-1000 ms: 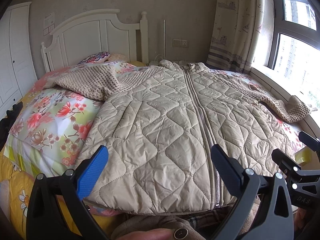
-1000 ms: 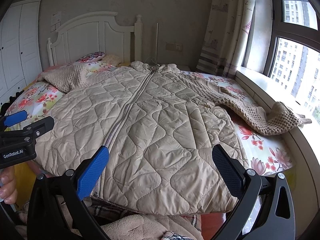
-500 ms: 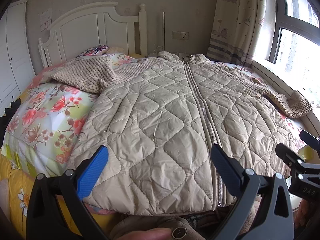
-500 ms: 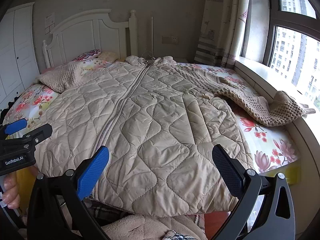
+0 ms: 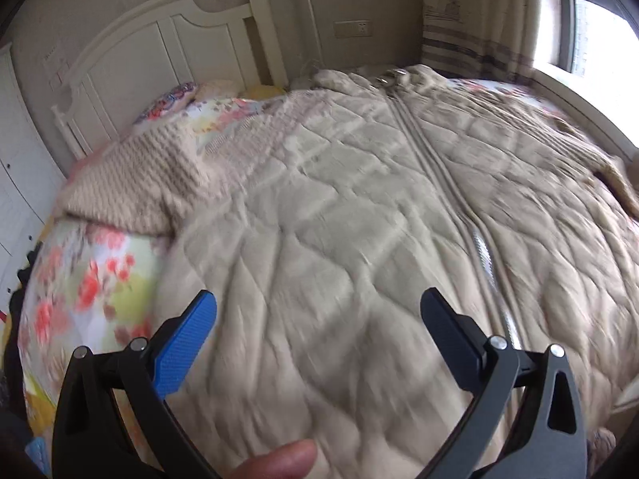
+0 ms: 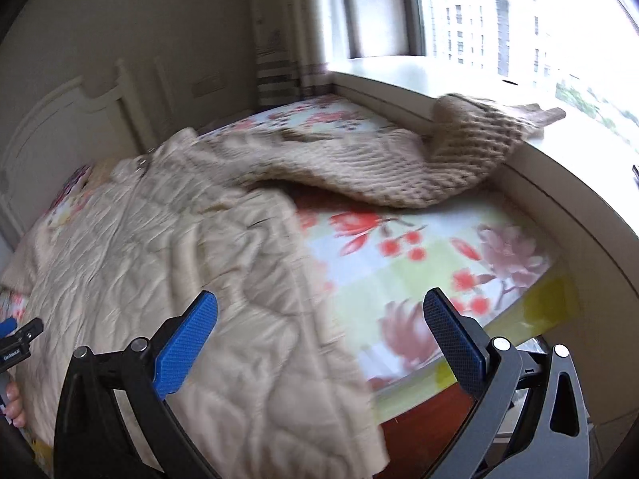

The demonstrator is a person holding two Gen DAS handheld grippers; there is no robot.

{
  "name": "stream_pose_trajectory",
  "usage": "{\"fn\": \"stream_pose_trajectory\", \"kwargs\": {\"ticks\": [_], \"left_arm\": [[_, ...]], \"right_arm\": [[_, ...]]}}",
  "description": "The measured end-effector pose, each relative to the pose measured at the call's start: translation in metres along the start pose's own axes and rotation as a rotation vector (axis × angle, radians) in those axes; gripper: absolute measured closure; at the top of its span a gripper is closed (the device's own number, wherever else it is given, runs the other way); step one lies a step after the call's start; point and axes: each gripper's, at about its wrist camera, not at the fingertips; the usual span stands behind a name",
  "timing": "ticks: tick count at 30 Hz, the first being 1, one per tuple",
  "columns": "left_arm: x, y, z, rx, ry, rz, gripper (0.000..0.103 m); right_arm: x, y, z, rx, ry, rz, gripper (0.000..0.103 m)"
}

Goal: Fold large clothes

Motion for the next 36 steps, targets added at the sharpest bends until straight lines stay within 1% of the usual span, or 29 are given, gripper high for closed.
{"fn": "stream_pose_trajectory", "kwargs": {"ticks": [2, 4, 5, 7, 8, 9, 10, 11, 13, 14, 15, 16, 17, 18, 21, 23, 24, 26, 27, 28, 29, 30, 31, 32, 34, 36], "left_arm": [[0.017, -0.023, -0.002, 0.014, -0.006, -0.014, 0.002], [0.028, -0.048, -0.004, -0.009, 0.007, -0.055, 0.002], [0.031, -0.057, -0.006, -0.022, 0.017, -0.075, 0.002], [0.029, -0.075, -0.010, -0.041, 0.043, -0.126, 0.002], [0.026, -0.083, -0.012, -0.049, 0.058, -0.145, 0.002], [0.022, -0.089, -0.015, -0.077, 0.082, -0.137, 0.002], [0.018, -0.091, -0.019, -0.101, 0.109, -0.102, 0.002], [0.014, -0.093, -0.020, -0.114, 0.118, -0.090, 0.002], [0.015, -0.095, -0.022, -0.135, 0.130, -0.094, 0.002], [0.015, -0.097, -0.022, -0.136, 0.127, -0.095, 0.002], [0.015, -0.098, -0.021, -0.134, 0.127, -0.095, 0.002], [0.016, -0.098, -0.020, -0.131, 0.126, -0.095, 0.002], [0.016, -0.099, -0.019, -0.128, 0.124, -0.095, 0.002], [0.016, -0.099, -0.017, -0.124, 0.122, -0.095, 0.002], [0.016, -0.098, -0.016, -0.123, 0.122, -0.097, 0.002], [0.017, -0.098, -0.017, -0.124, 0.123, -0.097, 0.002], [0.017, -0.099, -0.017, -0.126, 0.125, -0.096, 0.002], [0.017, -0.099, -0.019, -0.132, 0.129, -0.096, 0.002], [0.016, -0.098, -0.020, -0.136, 0.132, -0.096, 0.002], [0.016, -0.098, -0.021, -0.140, 0.135, -0.095, 0.002], [0.015, -0.098, -0.022, -0.144, 0.138, -0.094, 0.002], [0.015, -0.098, -0.023, -0.149, 0.142, -0.094, 0.002], [0.015, -0.098, -0.023, -0.152, 0.142, -0.093, 0.002], [0.014, -0.098, -0.024, -0.156, 0.143, -0.092, 0.002], [0.014, -0.097, -0.027, -0.170, 0.150, -0.089, 0.002], [0.013, -0.096, -0.029, -0.185, 0.164, -0.085, 0.002]], "right_arm": [[0.017, -0.007, 0.027, -0.034, -0.081, 0.020, 0.004], [0.032, -0.019, 0.052, -0.055, -0.163, 0.015, 0.004], [0.042, -0.028, 0.063, -0.055, -0.191, 0.021, 0.004], [0.057, -0.042, 0.077, -0.089, -0.217, 0.026, 0.005], [0.065, -0.051, 0.084, -0.095, -0.226, 0.031, 0.009], [0.071, -0.059, 0.088, -0.097, -0.232, 0.036, 0.018], [0.077, -0.067, 0.092, -0.110, -0.236, 0.035, 0.020], [0.082, -0.075, 0.095, -0.133, -0.246, 0.033, 0.026], [0.089, -0.089, 0.104, -0.167, -0.267, 0.045, 0.039], [0.092, -0.093, 0.106, -0.183, -0.273, 0.046, 0.060], [0.093, -0.094, 0.104, -0.203, -0.271, 0.057, 0.074], [0.096, -0.092, 0.098, -0.205, -0.252, 0.088, 0.079], [0.101, -0.087, 0.084, -0.208, -0.199, 0.129, 0.085], [0.109, -0.083, 0.064, -0.213, -0.129, 0.169, 0.086], [0.134, -0.079, -0.009, -0.199, 0.070, 0.241, 0.086], [0.143, -0.080, -0.077, -0.143, 0.228, 0.277, 0.086], [0.141, -0.081, -0.112, -0.103, 0.312, 0.284, 0.086], [0.125, -0.086, -0.183, 0.002, 0.484, 0.254, 0.085], [0.112, -0.090, -0.217, 0.054, 0.577, 0.219, 0.083], [0.095, -0.096, -0.247, 0.108, 0.670, 0.163, 0.081], [0.077, -0.101, -0.269, 0.180, 0.746, 0.098, 0.062], [0.057, -0.106, -0.288, 0.239, 0.809, 0.028, 0.029], [0.039, -0.108, -0.299, 0.271, 0.853, -0.012, 0.019], [0.023, -0.108, -0.303, 0.277, 0.886, -0.024, 0.017], [0.005, -0.102, -0.293, 0.256, 0.905, -0.029, 0.018], [0.008, -0.091, -0.268, 0.266, 0.837, -0.019, 0.024]]}}
Point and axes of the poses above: each gripper's, at about its wrist camera, not at the fingertips, and y roughly against the way its jaws point, z to its right, x to its top, and after that the axes turned 9 degrees about x, right-handed
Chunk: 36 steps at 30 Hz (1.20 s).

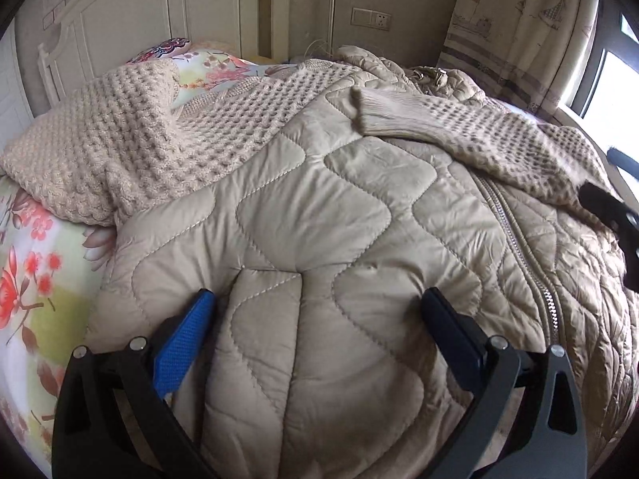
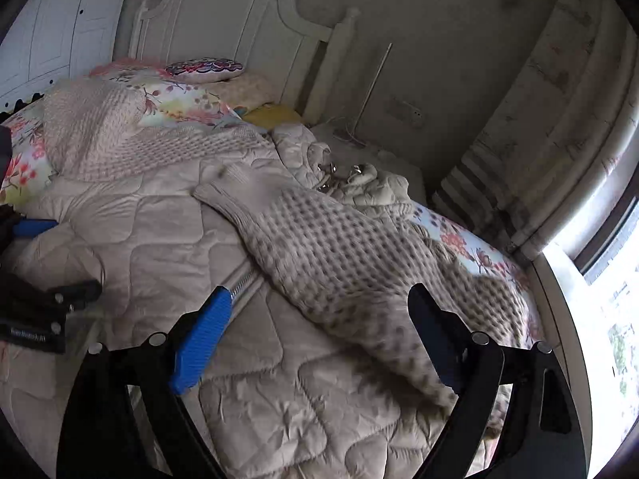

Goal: Fold large clothes

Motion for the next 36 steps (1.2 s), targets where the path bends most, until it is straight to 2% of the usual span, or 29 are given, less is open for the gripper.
{"fn": "stream_pose_trajectory", "kwargs": {"ticks": [2, 5, 7, 10, 11, 12, 13, 14, 16, 17, 20, 22, 24, 25, 26, 27, 34, 35, 36], "left_arm": [[0.000, 0.005, -0.001, -0.008, 0.010, -0.013, 0.002], [0.010, 0.022, -0.003, -0.131, 0.067, -0.025, 0.002], [0.027, 0.029, -0.007, -0.204, 0.147, -0.046, 0.002], [0.058, 0.015, -0.016, -0.236, 0.304, -0.091, 0.003], [0.068, 0.009, -0.015, -0.257, 0.322, -0.087, 0.008], [0.078, 0.003, -0.011, -0.235, 0.331, -0.081, 0.017], [0.087, 0.000, -0.005, -0.147, 0.327, -0.080, 0.020], [0.091, 0.000, 0.000, -0.101, 0.330, -0.069, 0.020], [0.099, 0.005, 0.018, -0.103, 0.327, -0.004, 0.020], [0.104, 0.003, 0.031, -0.097, 0.286, 0.012, 0.020], [0.114, -0.019, 0.063, -0.032, 0.185, 0.018, 0.020], [0.122, -0.045, 0.073, 0.025, 0.168, -0.019, 0.024], [0.124, -0.073, 0.083, 0.028, 0.160, -0.072, 0.037], [0.123, -0.072, 0.086, 0.053, 0.126, -0.021, 0.045], [0.122, -0.070, 0.089, 0.047, 0.082, -0.007, 0.070], [0.119, -0.067, 0.092, 0.020, 0.055, 0.000, 0.085], [0.078, 0.022, 0.066, -0.023, 0.095, 0.115, 0.087], [0.073, 0.022, 0.065, -0.013, 0.090, 0.108, 0.085], [0.071, 0.017, 0.061, 0.005, 0.084, 0.095, 0.077]], "right_arm": [[-0.017, 0.023, 0.032, -0.025, -0.103, 0.044, 0.028], [-0.047, 0.051, 0.079, -0.155, -0.254, 0.085, 0.028], [-0.065, 0.054, 0.103, -0.183, -0.340, 0.052, 0.031], [-0.087, 0.038, 0.124, -0.201, -0.417, -0.021, 0.035], [-0.096, 0.033, 0.129, -0.192, -0.444, -0.036, 0.035], [-0.103, 0.028, 0.130, -0.190, -0.460, -0.049, 0.035], [-0.110, 0.022, 0.129, -0.190, -0.465, -0.060, 0.035], [-0.115, 0.018, 0.129, -0.187, -0.476, -0.095, 0.035], [-0.119, 0.018, 0.135, -0.178, -0.498, -0.088, 0.035], [-0.119, 0.016, 0.137, -0.173, -0.508, -0.088, 0.035], [-0.118, 0.011, 0.140, -0.154, -0.531, -0.107, 0.035], [-0.119, 0.013, 0.140, -0.148, -0.536, -0.104, 0.035], [-0.117, 0.010, 0.140, -0.145, -0.546, -0.097, 0.035], [-0.117, 0.010, 0.141, -0.144, -0.558, -0.095, 0.035], [-0.117, 0.010, 0.143, -0.146, -0.572, -0.095, 0.035], [-0.120, 0.011, 0.147, -0.144, -0.592, -0.093, 0.035], [-0.128, 0.011, 0.162, -0.124, -0.683, -0.076, 0.035], [-0.129, 0.011, 0.163, -0.123, -0.688, -0.078, 0.034], [-0.129, 0.010, 0.163, -0.122, -0.691, -0.081, 0.034]]}}
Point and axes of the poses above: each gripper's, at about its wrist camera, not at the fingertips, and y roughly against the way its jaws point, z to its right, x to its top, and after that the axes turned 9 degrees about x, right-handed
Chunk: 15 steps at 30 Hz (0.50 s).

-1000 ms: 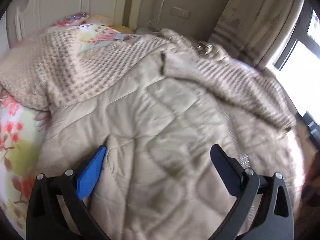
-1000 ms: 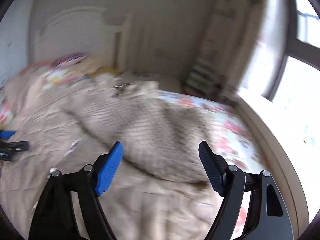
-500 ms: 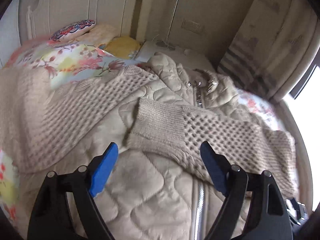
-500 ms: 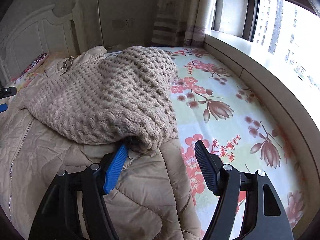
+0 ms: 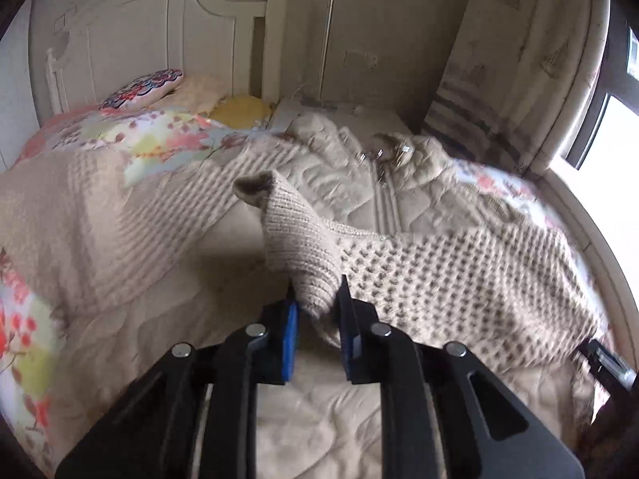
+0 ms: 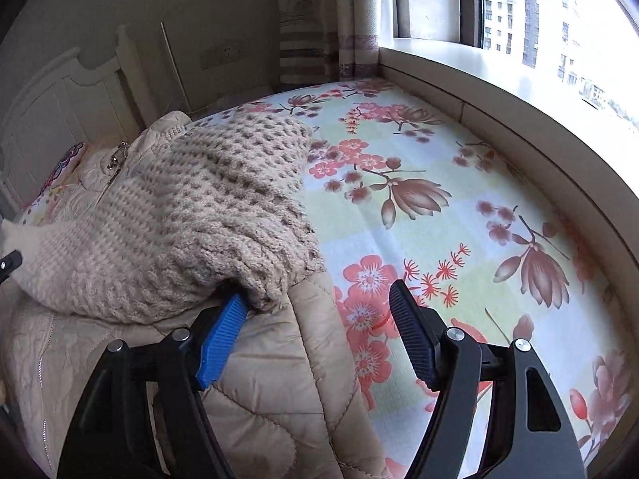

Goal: Fold large clothes

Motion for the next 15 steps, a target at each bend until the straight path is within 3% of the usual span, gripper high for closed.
{"fn": "stream_pose_trajectory", "kwargs": {"ticks": [1, 2, 4, 7, 9, 10, 13, 15], "left_arm": [[-0.005, -0.004, -0.002, 0.029, -0.005, -0.002, 0.071], [-0.007, -0.009, -0.006, 0.074, -0.012, -0.003, 0.058], [-0.012, -0.021, -0.016, 0.178, -0.014, -0.043, 0.056], [-0.015, -0.011, -0.031, 0.156, 0.052, -0.060, 0.053], [-0.014, 0.011, -0.035, 0.155, 0.063, 0.022, 0.027], [-0.013, 0.020, -0.034, 0.140, 0.058, 0.072, 0.021], [-0.007, 0.035, -0.022, 0.083, 0.022, 0.178, 0.010], [-0.005, 0.025, -0.008, 0.036, -0.013, 0.154, 0.009]], "right_arm": [[0.000, 0.000, 0.000, -0.001, -0.001, -0.001, 0.034], [0.000, 0.000, 0.000, -0.005, -0.001, 0.000, 0.033], [0.000, 0.001, 0.000, -0.017, -0.002, 0.007, 0.032], [-0.003, 0.013, -0.002, -0.057, 0.027, 0.019, 0.031], [-0.004, 0.028, -0.002, -0.097, 0.048, 0.055, 0.031], [-0.002, 0.038, -0.003, -0.109, 0.048, 0.083, 0.032], [0.010, 0.061, -0.018, -0.042, 0.089, 0.171, 0.047], [0.017, 0.063, -0.045, -0.007, 0.190, 0.192, 0.054]]}}
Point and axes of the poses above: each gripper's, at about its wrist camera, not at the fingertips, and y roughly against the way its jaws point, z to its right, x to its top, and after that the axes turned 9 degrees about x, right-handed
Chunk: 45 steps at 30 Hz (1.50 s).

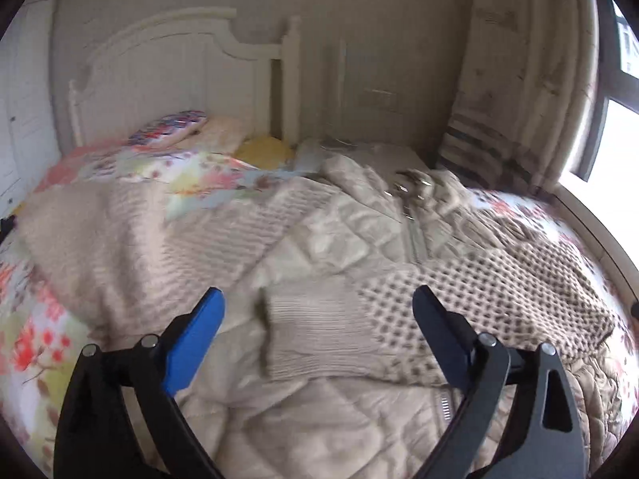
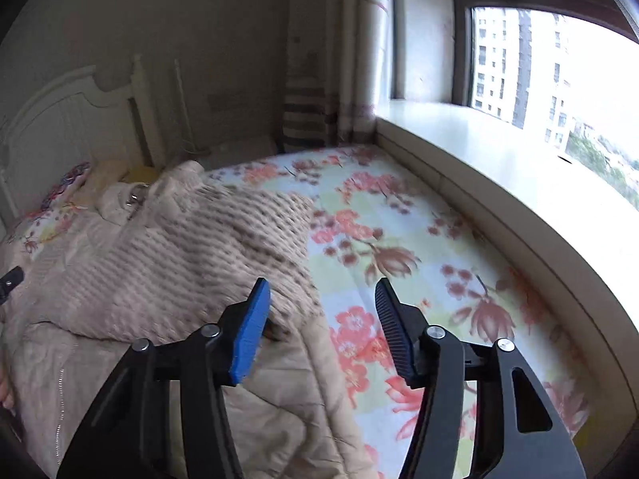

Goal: Fold large clothes

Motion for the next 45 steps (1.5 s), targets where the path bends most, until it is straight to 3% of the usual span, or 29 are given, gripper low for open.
{"fn": "stream_pose_trajectory", "kwargs": {"ticks": [3, 6, 9, 12, 15, 17, 20, 21, 24, 26, 28, 30, 33, 35, 40, 42, 45], "left_arm": [[-0.008, -0.026, 0.021, -0.045, -0.057, -0.096, 0.009], [-0.022, -0.051, 0.030, -0.051, -0.129, -0.209, 0.007], [-0.022, -0.048, 0.024, -0.070, -0.105, -0.211, 0.004], [-0.022, -0.047, 0.022, -0.054, -0.116, -0.218, 0.002], [-0.023, -0.044, 0.024, -0.041, -0.126, -0.219, 0.002], [-0.023, -0.050, 0.026, -0.047, -0.119, -0.222, 0.002], [-0.023, -0.051, 0.027, -0.045, -0.118, -0.222, 0.002], [-0.023, -0.051, 0.026, -0.046, -0.117, -0.223, 0.002], [-0.023, -0.052, 0.027, -0.044, -0.118, -0.222, 0.002], [-0.023, -0.052, 0.027, -0.042, -0.118, -0.222, 0.002], [-0.023, -0.052, 0.026, -0.048, -0.113, -0.219, 0.002], [-0.022, -0.048, 0.019, -0.085, -0.075, -0.203, 0.002], [-0.014, -0.030, -0.020, -0.204, 0.081, -0.185, 0.002], [-0.006, -0.014, -0.061, -0.225, 0.199, -0.136, 0.002], [0.003, 0.009, -0.226, -0.016, 0.571, -0.004, 0.002], [0.000, 0.003, -0.293, 0.071, 0.726, -0.016, 0.004], [-0.004, -0.017, -0.367, 0.121, 0.884, -0.056, 0.007]], "right_arm": [[0.001, -0.028, -0.026, 0.052, 0.112, -0.061, 0.065], [-0.017, -0.071, -0.021, 0.067, 0.131, -0.253, 0.068], [-0.008, -0.060, -0.013, 0.107, 0.108, -0.237, 0.070], [0.025, -0.051, -0.015, 0.099, 0.115, -0.150, 0.070], [0.063, -0.073, -0.016, 0.106, 0.099, -0.100, 0.070], [0.078, -0.110, -0.011, 0.100, 0.059, -0.150, 0.070], [0.069, -0.176, 0.013, 0.090, -0.066, -0.355, 0.070], [0.064, -0.179, 0.016, 0.099, -0.089, -0.352, 0.070], [0.065, -0.150, 0.005, 0.056, -0.063, -0.300, 0.069], [0.065, -0.105, -0.016, 0.072, -0.016, -0.180, 0.068], [0.055, -0.072, -0.043, 0.132, 0.069, -0.119, 0.062], [0.038, -0.059, -0.064, 0.157, 0.140, -0.139, 0.043], [0.006, -0.074, -0.079, 0.122, 0.230, -0.248, 0.040], [-0.012, -0.090, -0.078, 0.094, 0.242, -0.291, 0.039], [-0.013, -0.075, -0.068, 0.108, 0.207, -0.178, 0.038], [-0.013, -0.066, -0.064, 0.088, 0.190, -0.133, 0.039], [-0.012, -0.053, -0.052, 0.074, 0.133, -0.067, 0.038]]}}
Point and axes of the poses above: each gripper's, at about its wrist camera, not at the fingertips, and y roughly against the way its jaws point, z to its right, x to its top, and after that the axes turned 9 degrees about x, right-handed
